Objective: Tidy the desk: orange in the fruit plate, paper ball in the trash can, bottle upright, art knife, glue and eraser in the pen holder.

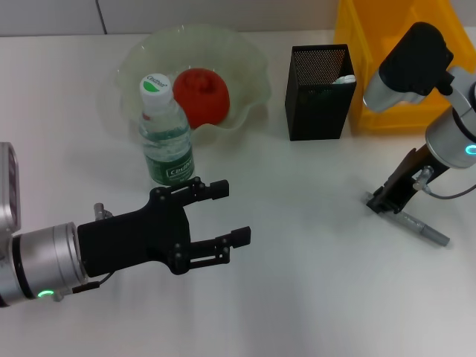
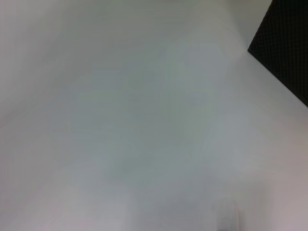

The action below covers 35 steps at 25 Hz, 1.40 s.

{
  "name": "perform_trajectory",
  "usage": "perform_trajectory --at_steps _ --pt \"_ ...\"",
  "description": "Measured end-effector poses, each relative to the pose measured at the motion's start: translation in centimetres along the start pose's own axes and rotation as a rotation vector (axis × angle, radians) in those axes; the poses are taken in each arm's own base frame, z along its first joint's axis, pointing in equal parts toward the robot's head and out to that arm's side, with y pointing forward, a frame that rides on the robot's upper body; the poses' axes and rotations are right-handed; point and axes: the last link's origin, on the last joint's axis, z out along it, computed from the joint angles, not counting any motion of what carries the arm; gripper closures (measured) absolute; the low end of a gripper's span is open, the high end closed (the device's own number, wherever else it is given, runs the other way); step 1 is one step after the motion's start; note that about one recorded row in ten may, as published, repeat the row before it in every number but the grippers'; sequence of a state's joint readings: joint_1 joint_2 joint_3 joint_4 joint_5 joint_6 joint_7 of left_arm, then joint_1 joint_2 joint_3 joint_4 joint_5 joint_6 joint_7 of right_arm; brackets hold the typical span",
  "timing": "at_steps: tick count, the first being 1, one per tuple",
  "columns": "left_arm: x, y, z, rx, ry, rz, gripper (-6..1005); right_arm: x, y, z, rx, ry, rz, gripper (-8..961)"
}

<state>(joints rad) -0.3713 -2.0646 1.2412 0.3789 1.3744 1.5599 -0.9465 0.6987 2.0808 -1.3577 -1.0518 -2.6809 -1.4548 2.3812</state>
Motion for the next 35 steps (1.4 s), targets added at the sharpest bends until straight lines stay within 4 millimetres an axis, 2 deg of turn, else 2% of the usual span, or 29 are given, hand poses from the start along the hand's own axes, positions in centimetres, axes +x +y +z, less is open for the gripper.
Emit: perform_trajectory --at_steps 6,8,10,12,13,14,16,17,18,19,20,21,22,23,24,27,28,29,32,33,35 --pt "0.0 0.0 -0.1 0.003 0.001 -0.001 201 -0.3 0.0 -1.4 0.017 -0.045 -0.007 815" --pt "-0.1 0.0 -0.1 0.004 0.001 -0.002 200 -0.6 -0.1 -3.1 0.01 -0.141 0.01 816" --pt "-0.1 0.0 -0.1 0.005 0.001 -0.003 200 -0.7 -0.3 -3.8 0.006 -0.187 0.02 817" --pt "-0.1 0.0 -0.2 0.006 0.001 -0.004 200 -0.9 -0.7 -5.7 -0.011 -0.316 0.048 818" --pt "-0.1 0.0 -0.2 0.006 0.0 -0.004 200 -0.8 -1.4 -7.6 -0.04 -0.47 0.086 818" --pt "-0.1 0.0 -0.2 0.006 0.0 -0.004 200 -0.8 -1.4 -7.6 -0.04 -0.47 0.086 819" --pt "-0.1 0.0 -0.2 0.007 0.0 -0.004 200 -0.5 -2.5 -9.5 -0.072 -0.666 0.126 820" --pt "-0.1 0.0 -0.2 0.007 0.0 -0.003 200 -0.2 -3.2 -10.2 -0.092 -0.782 0.154 820" --pt "-0.1 0.0 -0.2 0.007 0.0 -0.002 200 0.7 -4.5 -10.9 -0.123 -0.994 0.21 820" --pt "-0.1 0.0 -0.2 0.006 0.0 -0.001 200 0.7 -4.5 -10.9 -0.123 -0.994 0.21 820" --pt "-0.1 0.0 -0.2 0.006 0.0 0.0 200 1.9 -5.7 -10.6 -0.145 -1.197 0.267 821" --pt "-0.1 0.0 -0.2 0.005 0.0 0.001 200 2.3 -6.1 -10.2 -0.146 -1.272 0.278 821" --pt "0.0 0.0 -0.1 0.005 0.0 0.001 200 2.3 -6.1 -10.2 -0.146 -1.272 0.278 821" --pt "0.0 0.0 -0.1 0.005 0.0 0.001 200 3.0 -6.5 -9.0 -0.131 -1.413 0.31 821" --pt "0.0 0.0 -0.1 0.005 0.0 0.001 200 3.0 -6.5 -9.0 -0.131 -1.413 0.31 821" --pt "0.0 -0.1 -0.2 0.006 0.0 0.004 200 2.9 -6.6 -6.8 -0.085 -1.498 0.354 822" --pt "-0.1 -0.2 -0.2 0.013 -0.005 0.007 200 2.4 -6.4 -5.2 -0.058 -1.501 0.396 822" --pt "-0.1 -0.3 -0.2 0.016 -0.007 0.007 200 2.4 -6.4 -5.2 -0.058 -1.501 0.396 822" --pt "-0.2 -0.4 -0.3 0.027 -0.015 0.009 201 1.3 -6.1 -3.0 -0.028 -1.451 0.439 823" --pt "-0.2 -0.5 -0.3 0.029 -0.018 0.01 201 0.5 -5.8 -1.5 -0.016 -1.407 0.458 823" --pt "-0.1 -0.6 -0.3 0.03 -0.019 0.012 201 0.1 -5.7 -0.9 -0.003 -1.386 0.461 825"
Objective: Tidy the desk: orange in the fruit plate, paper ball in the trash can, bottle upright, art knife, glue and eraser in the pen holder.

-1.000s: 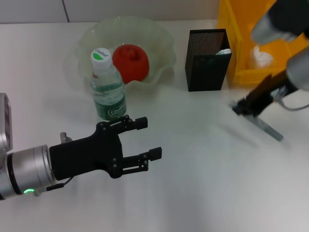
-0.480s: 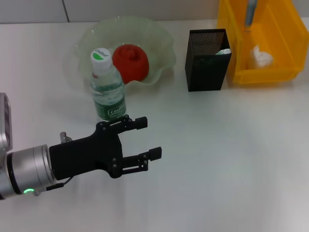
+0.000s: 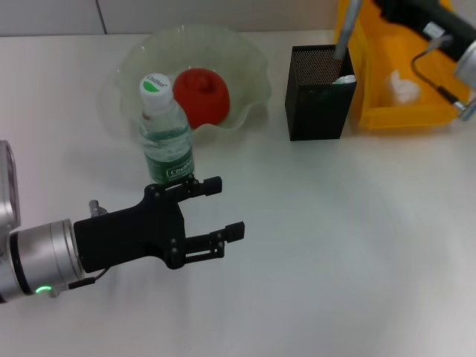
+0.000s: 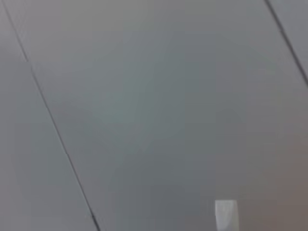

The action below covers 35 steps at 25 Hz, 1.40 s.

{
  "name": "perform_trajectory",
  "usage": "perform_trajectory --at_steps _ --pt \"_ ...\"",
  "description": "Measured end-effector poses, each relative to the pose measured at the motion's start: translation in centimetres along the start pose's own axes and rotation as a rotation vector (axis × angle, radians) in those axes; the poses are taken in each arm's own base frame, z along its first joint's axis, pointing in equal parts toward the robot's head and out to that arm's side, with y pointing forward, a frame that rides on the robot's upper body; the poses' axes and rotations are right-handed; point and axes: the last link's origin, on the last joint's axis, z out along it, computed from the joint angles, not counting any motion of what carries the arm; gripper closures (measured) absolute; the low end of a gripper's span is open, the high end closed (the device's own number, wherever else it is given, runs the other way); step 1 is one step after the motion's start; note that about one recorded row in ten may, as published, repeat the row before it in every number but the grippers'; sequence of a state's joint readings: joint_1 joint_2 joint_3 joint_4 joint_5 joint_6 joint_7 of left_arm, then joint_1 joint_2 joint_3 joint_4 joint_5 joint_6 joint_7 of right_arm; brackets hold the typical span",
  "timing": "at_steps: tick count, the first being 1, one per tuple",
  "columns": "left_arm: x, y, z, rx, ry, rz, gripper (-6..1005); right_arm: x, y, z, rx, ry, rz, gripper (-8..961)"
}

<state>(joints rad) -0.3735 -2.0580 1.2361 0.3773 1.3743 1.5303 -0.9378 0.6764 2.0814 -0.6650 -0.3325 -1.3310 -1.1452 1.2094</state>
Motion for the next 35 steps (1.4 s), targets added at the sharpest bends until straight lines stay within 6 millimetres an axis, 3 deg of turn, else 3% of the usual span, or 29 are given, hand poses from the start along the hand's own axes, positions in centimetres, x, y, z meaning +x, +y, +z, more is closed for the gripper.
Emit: perform_trajectory --at_steps 3,7,16,18,20,21,22,23,24,25,27,28,33,35 --pt "0.1 -0.2 0.0 0.003 -0.004 0.005 201 1.7 0.1 1.0 0.047 0.054 -0.008 817" --pt "0.1 -0.2 0.1 0.004 -0.005 0.008 200 2.1 0.3 1.3 0.045 0.066 -0.01 798" --pt "0.4 -0.4 0.3 -0.003 0.0 0.016 201 1.6 0.7 -0.4 -0.024 0.026 -0.001 436" --pt "0.8 -0.5 0.0 -0.007 0.014 0.016 201 0.2 1.3 -2.9 -0.134 -0.021 -0.009 390" --pt "0.9 -0.5 -0.1 -0.008 0.02 0.017 201 -0.5 1.5 -4.1 -0.175 -0.031 -0.014 369" --pt "1.1 -0.5 -0.3 -0.01 0.028 0.017 201 -1.6 2.3 -6.6 -0.271 -0.035 -0.026 358" --pt "1.3 -0.5 -0.5 -0.012 0.036 0.016 201 -1.6 2.3 -6.6 -0.271 -0.035 -0.026 347" --pt "1.6 -0.6 -0.9 -0.017 0.049 0.016 201 -2.2 3.0 -9.4 -0.349 -0.008 -0.06 336" --pt "1.6 -0.6 -0.9 -0.017 0.049 0.016 201 -2.2 3.0 -9.4 -0.349 -0.008 -0.06 325" --pt "1.8 -0.7 -1.1 -0.019 0.053 0.017 201 -2.2 3.4 -10.7 -0.39 0.025 -0.086 315" --pt "2.0 -0.8 -1.5 -0.026 0.057 0.018 201 -0.9 4.7 -14.3 -0.5 0.16 -0.176 293" --pt "2.2 -0.8 -1.7 -0.032 0.058 0.016 201 -0.3 5.0 -15.2 -0.521 0.189 -0.189 286" --pt "3.1 -0.8 -2.7 -0.066 0.077 0.026 200 2.5 5.9 -17.5 -0.549 0.193 -0.161 265" --pt "3.3 -0.8 -2.9 -0.077 0.083 0.029 200 2.9 5.9 -17.6 -0.549 0.193 -0.15 265"
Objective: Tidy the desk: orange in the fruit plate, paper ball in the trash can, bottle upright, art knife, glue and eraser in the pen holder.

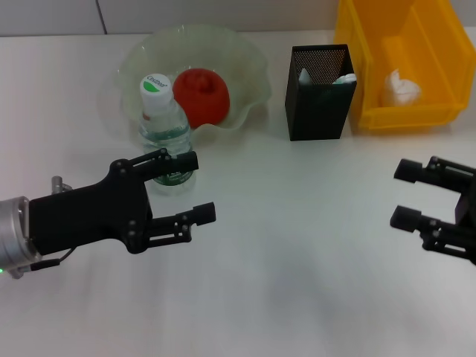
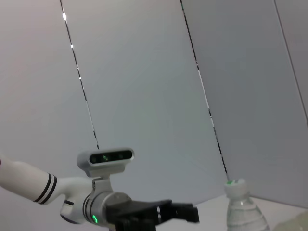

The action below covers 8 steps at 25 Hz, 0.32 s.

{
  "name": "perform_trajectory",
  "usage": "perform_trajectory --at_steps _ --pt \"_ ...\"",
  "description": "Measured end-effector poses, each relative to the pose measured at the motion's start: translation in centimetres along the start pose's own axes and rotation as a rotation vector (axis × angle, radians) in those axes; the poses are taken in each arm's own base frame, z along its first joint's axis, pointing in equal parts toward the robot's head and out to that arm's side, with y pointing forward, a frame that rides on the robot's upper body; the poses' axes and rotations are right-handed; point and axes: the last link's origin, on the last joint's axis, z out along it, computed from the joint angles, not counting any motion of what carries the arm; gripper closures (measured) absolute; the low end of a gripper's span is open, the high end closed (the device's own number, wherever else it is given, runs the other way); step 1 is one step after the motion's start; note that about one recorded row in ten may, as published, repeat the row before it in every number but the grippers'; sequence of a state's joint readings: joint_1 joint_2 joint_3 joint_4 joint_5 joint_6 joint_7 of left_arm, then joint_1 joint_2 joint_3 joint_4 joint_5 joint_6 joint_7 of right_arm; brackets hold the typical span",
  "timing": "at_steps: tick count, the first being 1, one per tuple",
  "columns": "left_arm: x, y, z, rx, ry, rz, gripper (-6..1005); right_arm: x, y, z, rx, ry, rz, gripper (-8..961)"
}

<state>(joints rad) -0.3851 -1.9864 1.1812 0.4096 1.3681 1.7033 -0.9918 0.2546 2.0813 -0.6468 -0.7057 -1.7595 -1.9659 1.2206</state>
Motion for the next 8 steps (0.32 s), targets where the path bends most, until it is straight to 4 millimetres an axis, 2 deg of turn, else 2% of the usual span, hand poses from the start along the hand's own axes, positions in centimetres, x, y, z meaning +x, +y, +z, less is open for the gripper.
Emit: perform_trajectory --at_steps 3,8 --pt "0.5 0.12 -0.05 -0.025 0.009 0.0 200 0.88 0.22 0.26 -0.005 -0.001 0.021 265" --pt "0.62 0.32 -0.2 -0.034 0.015 0.002 200 1.1 0.27 0.4 -0.007 -0.006 0.021 265"
